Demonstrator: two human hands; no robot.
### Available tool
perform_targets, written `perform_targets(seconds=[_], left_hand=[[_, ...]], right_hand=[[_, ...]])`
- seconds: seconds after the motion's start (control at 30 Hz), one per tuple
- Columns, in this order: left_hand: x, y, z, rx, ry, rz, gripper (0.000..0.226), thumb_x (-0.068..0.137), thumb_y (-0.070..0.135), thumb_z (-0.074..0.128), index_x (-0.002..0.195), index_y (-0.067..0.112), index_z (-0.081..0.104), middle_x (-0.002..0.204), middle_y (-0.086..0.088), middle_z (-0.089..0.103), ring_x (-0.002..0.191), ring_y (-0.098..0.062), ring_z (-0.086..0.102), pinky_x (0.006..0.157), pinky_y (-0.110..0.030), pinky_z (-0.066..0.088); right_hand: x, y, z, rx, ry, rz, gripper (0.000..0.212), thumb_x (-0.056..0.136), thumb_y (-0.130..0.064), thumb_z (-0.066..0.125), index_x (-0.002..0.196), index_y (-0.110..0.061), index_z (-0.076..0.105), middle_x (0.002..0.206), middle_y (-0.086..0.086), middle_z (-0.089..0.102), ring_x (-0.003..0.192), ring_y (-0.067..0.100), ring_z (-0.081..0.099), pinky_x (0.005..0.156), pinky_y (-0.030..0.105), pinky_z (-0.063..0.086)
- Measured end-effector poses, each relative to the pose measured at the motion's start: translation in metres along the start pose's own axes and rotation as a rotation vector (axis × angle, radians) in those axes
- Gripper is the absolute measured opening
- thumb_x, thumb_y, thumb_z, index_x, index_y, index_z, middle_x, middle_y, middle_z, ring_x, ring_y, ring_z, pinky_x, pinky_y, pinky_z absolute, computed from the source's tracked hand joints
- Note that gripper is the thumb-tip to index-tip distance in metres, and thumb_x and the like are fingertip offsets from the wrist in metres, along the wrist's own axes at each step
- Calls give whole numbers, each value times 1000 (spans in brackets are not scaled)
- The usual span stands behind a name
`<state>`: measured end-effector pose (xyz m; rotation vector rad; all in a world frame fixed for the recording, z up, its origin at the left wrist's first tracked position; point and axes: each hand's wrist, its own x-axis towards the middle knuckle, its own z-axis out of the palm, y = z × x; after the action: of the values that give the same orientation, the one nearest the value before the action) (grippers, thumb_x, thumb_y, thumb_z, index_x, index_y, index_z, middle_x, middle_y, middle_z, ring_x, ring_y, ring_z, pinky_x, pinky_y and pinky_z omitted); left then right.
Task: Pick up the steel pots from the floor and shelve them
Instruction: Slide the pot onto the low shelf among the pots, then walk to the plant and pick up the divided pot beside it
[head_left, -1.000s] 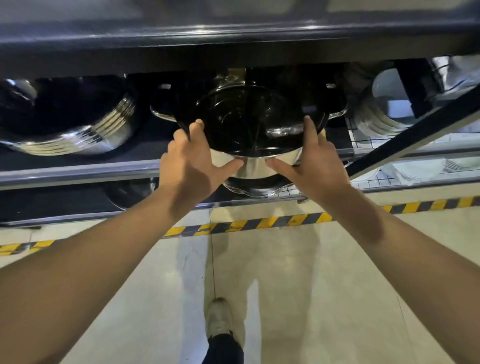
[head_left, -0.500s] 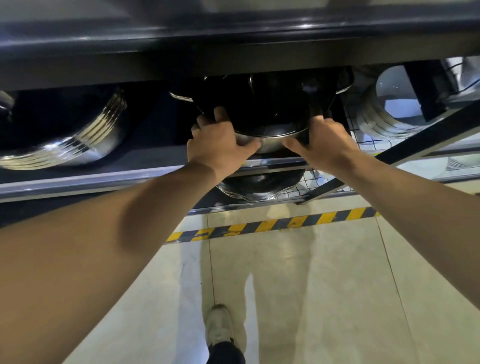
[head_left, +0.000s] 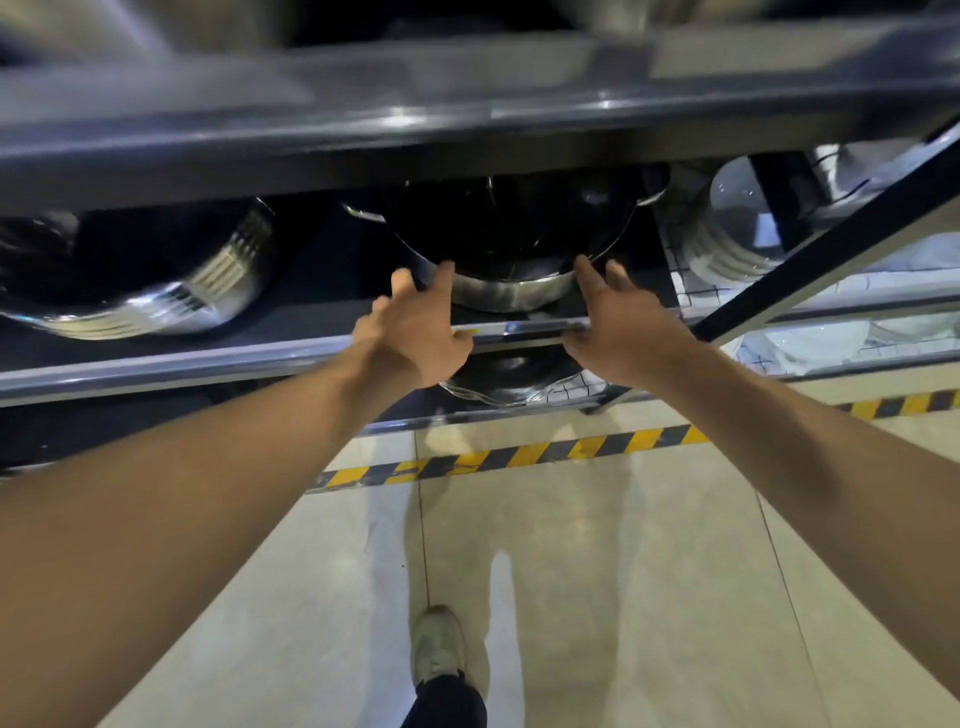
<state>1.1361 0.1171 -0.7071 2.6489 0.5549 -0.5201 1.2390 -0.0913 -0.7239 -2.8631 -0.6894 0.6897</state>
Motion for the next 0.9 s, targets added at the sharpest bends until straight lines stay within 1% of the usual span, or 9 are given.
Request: perform_targets(seconds=[0.13,0.27,0.37,0.43,0.57,0.67,0.73,0.8,0.9], left_hand=[[-66,-1,-43,30,-65,-80,55,91,37,54,140,19,37,133,-14,41,116,-41,52,96,-52,47],[-155,4,-97,49,-62,-106,40,91,38,56,125,19,46,128,-13,49,114,-36,53,96,-47,47],[-232,26,-144,27,-30,-113,35,91,42,59,117,20,49,124,-10,56,110,-31,56,91,-40,47],[-286,46,-176,18,-8,-110,45,89,39,60,128,18,51,128,-9,59,114,-29,57,91,-35,46],[-388,76,-237,-19,33,-75,50,87,36,58,133,15,54,132,-6,60,115,-25,57,91,-30,45],[-451,86,-287,0,105,-62,43,85,36,59,121,13,61,125,-7,65,107,-26,59,85,-31,46],[-489,88,-322,15,148,-64,45,87,38,60,127,17,59,128,-6,61,110,-29,59,82,-31,46],[-518,84,-354,24,181,-74,47,87,38,61,128,16,57,126,-7,60,105,-28,61,76,-34,53],[-554,69,-393,49,245,-94,49,87,37,61,130,13,57,128,-10,61,105,-30,63,82,-40,57]], right_hand=[[-70,7,-29,-59,-112,-60,55,92,-42,57,141,-20,44,136,13,51,126,37,48,100,48,45],[-160,6,-95,-59,-112,-85,42,91,-37,55,130,-23,54,128,7,60,117,30,55,91,40,50],[-234,-4,-160,-87,-72,-155,23,86,-34,50,104,-21,54,104,6,65,100,30,61,80,41,53],[-285,-18,-206,-99,-41,-218,25,89,-37,51,104,-18,54,102,7,64,99,32,61,79,42,52],[-378,-52,-287,-143,60,-333,37,95,-37,54,123,-14,56,116,9,63,109,31,58,86,40,50],[-430,-77,-333,-156,136,-382,35,94,-39,57,120,-16,55,113,8,64,105,31,60,85,41,51],[-455,-94,-359,-169,179,-413,43,93,-41,58,127,-15,53,116,7,64,106,32,60,86,43,51],[-472,-110,-381,-196,214,-436,45,91,-43,58,127,-16,53,115,7,63,108,32,59,84,42,51],[-489,-139,-409,-239,301,-458,52,89,-49,58,132,-19,53,121,7,63,107,30,58,84,42,51]])
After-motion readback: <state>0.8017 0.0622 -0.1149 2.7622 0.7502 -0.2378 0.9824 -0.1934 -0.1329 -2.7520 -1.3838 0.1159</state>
